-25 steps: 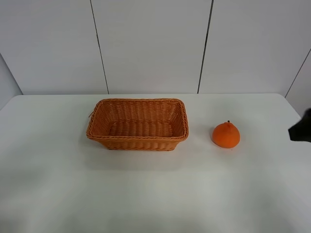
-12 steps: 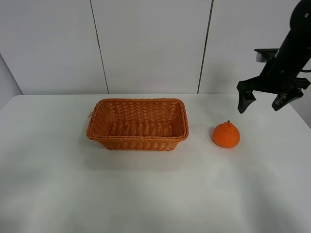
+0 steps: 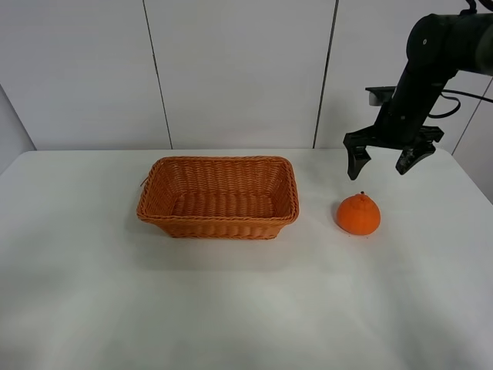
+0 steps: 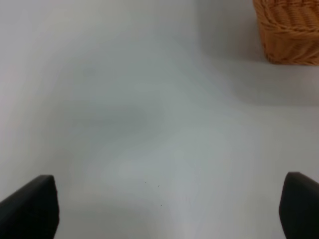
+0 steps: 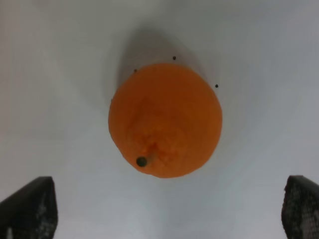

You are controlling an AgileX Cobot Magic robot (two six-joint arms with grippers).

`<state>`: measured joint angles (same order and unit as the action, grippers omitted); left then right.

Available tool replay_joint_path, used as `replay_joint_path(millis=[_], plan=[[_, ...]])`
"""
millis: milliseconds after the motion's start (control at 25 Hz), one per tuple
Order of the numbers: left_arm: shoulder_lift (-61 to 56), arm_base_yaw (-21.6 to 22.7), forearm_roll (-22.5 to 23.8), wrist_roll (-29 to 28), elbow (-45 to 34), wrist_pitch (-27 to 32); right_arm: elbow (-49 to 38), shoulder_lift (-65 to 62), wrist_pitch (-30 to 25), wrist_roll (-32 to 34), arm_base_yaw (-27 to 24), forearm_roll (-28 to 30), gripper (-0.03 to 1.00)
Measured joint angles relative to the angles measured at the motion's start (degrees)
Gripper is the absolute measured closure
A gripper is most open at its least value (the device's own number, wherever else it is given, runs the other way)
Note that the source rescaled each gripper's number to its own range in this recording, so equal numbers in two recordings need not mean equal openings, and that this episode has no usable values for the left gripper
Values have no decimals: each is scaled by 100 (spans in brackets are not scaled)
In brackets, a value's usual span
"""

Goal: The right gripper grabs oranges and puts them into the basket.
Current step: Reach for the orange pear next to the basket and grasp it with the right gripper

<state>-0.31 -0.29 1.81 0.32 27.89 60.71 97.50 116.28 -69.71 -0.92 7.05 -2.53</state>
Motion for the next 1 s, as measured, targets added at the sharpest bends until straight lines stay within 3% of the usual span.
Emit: replay_joint_path(millis=[440,800,880,960,1000], plan=[[0,0,0,0,0,0,0,1078,0,0,0,0,-3],[0,0,0,0,0,0,0,1566,325,0,0,0,-3],[0,0,0,0,0,0,0,1591,346,0,0,0,7],[0,0,0,0,0,0,0,1597,368,0,0,0,31],[0,0,0,0,0,0,0,1597,381,0,0,0,48]])
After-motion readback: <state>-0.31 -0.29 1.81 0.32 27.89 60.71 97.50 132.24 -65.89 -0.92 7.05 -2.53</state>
